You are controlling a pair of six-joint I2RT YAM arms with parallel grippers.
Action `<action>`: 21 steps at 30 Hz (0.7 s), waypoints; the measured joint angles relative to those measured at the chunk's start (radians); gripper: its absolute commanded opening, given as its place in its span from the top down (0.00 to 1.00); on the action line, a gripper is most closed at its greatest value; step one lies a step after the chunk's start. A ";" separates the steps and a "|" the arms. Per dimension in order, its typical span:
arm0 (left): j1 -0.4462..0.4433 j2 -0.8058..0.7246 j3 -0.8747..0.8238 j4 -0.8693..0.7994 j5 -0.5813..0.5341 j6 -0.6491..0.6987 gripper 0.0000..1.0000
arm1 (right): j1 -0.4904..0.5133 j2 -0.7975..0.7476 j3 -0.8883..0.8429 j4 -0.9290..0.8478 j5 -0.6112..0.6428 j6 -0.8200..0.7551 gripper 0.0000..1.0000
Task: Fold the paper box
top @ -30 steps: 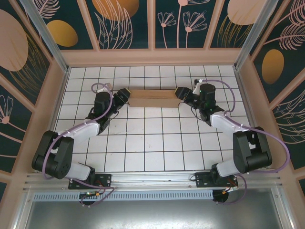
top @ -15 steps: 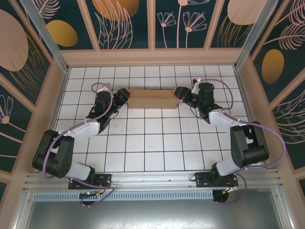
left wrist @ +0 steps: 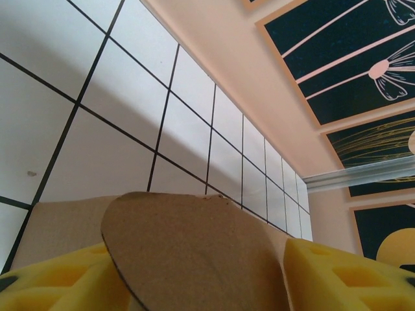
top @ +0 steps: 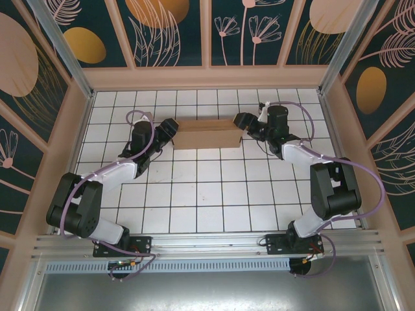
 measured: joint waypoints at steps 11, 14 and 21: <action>0.022 -0.026 0.026 -0.067 0.011 0.051 0.07 | -0.006 -0.018 0.011 -0.037 0.005 -0.003 0.17; 0.032 -0.058 0.031 -0.091 0.009 0.073 0.01 | -0.017 -0.036 0.012 -0.046 0.006 -0.005 0.15; 0.040 -0.133 0.055 -0.158 -0.018 0.142 0.01 | -0.049 -0.100 0.016 -0.071 0.028 -0.020 0.08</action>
